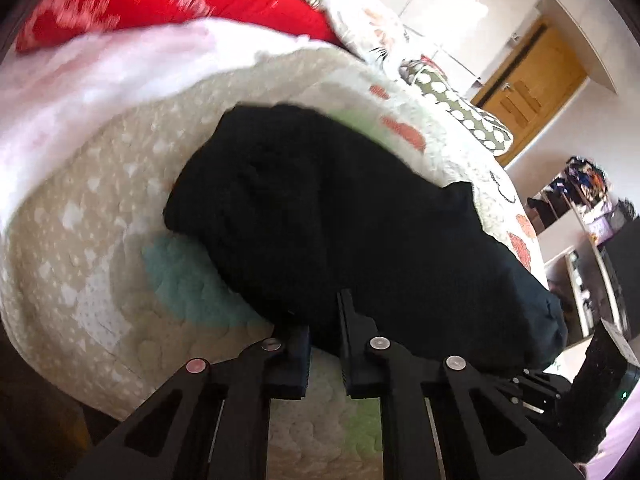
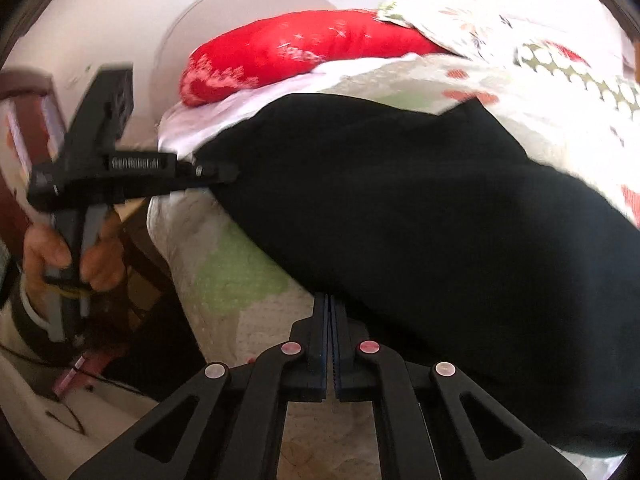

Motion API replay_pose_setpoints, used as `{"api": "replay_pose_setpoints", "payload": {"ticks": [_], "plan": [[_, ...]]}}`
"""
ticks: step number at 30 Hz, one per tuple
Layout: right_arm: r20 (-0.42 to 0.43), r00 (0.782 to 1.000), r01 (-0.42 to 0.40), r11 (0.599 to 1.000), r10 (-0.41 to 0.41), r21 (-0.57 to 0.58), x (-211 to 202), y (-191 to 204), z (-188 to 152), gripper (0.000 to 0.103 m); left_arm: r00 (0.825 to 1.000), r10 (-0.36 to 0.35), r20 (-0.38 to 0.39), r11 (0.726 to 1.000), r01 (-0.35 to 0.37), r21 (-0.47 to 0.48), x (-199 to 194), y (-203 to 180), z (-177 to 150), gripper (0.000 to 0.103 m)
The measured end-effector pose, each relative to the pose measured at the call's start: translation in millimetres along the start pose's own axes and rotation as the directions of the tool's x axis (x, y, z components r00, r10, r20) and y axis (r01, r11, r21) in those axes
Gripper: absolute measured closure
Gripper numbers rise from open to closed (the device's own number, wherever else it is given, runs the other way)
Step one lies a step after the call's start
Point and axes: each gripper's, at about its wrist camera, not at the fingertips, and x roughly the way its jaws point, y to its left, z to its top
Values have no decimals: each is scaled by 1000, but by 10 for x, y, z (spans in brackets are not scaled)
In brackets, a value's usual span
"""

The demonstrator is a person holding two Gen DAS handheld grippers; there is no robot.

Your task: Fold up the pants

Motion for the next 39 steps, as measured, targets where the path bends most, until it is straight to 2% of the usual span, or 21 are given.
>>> {"api": "replay_pose_setpoints", "payload": {"ticks": [1,2,3,4,5,7,9,11,12,13,14,15,17,20,22,26,29,31,35,38,39], "plan": [[6,1000,-12,999,12,30,-51,-48,29,98,1000,7,-2,1000,-7,0,-14,8,2,82],[16,1000,-8,999,7,43,-107,-76,46,87,1000,24,5,1000,-24,-4,-42,3,8,74],[32,999,7,998,-9,55,-181,-113,70,78,999,42,21,999,-41,-12,-85,18,12,60],[60,997,33,997,-37,67,-285,-185,105,60,997,58,47,998,-57,-23,-158,40,20,49],[86,995,53,996,-60,78,-349,-241,130,51,996,62,69,998,-60,-34,-230,41,25,47],[119,988,84,990,-98,116,-438,-394,161,50,990,70,119,997,-65,-48,-393,33,51,44],[97,987,109,982,-125,154,-402,-591,178,51,982,83,167,996,-78,-39,-518,-36,67,40],[32,970,231,960,-239,158,-341,-722,115,55,974,95,205,995,-96,-5,-586,-127,108,37],[-5,952,304,941,-307,150,-331,-806,44,56,972,103,212,994,-107,4,-588,-157,128,37],[-2,948,314,937,-317,150,-371,-849,-18,60,970,110,217,993,-116,12,-575,-189,162,37],[17,953,296,941,-303,163,-450,-885,-86,60,969,112,219,993,-118,15,-569,-201,136,36],[17,947,312,934,-320,175,-521,-915,-137,60,970,118,214,992,-124,13,-520,-212,166,36],[-15,922,383,908,-386,172,-622,-988,-224,59,973,129,193,991,-132,3,-390,-223,238,35],[-5,951,299,915,-309,269,-742,-1069,-180,55,975,150,165,988,-152,-3,-188,-248,362,35],[66,970,205,934,-234,292,-756,-1046,-6,55,972,172,161,985,-173,-3,-77,-265,414,35],[117,973,169,961,-197,218,-473,-945,488,48,964,218,155,975,-222,11,136,-339,532,35],[92,985,125,971,-146,206,-107,-888,806,48,958,245,151,968,-251,20,253,-387,585,32],[78,994,64,977,-81,201,179,-850,1009,48,955,260,145,963,-267,30,342,-414,621,31],[40,999,1,975,-10,220,598,-877,1239,46,946,293,139,952,-302,49,495,-414,677,27],[12,997,71,963,-76,259,765,-1092,1270,46,944,303,132,949,-312,50,597,-385,712,24],[32,998,41,957,-52,286,773,-1180,1275,46,942,309,134,946,-318,56,620,-382,719,24]]}}
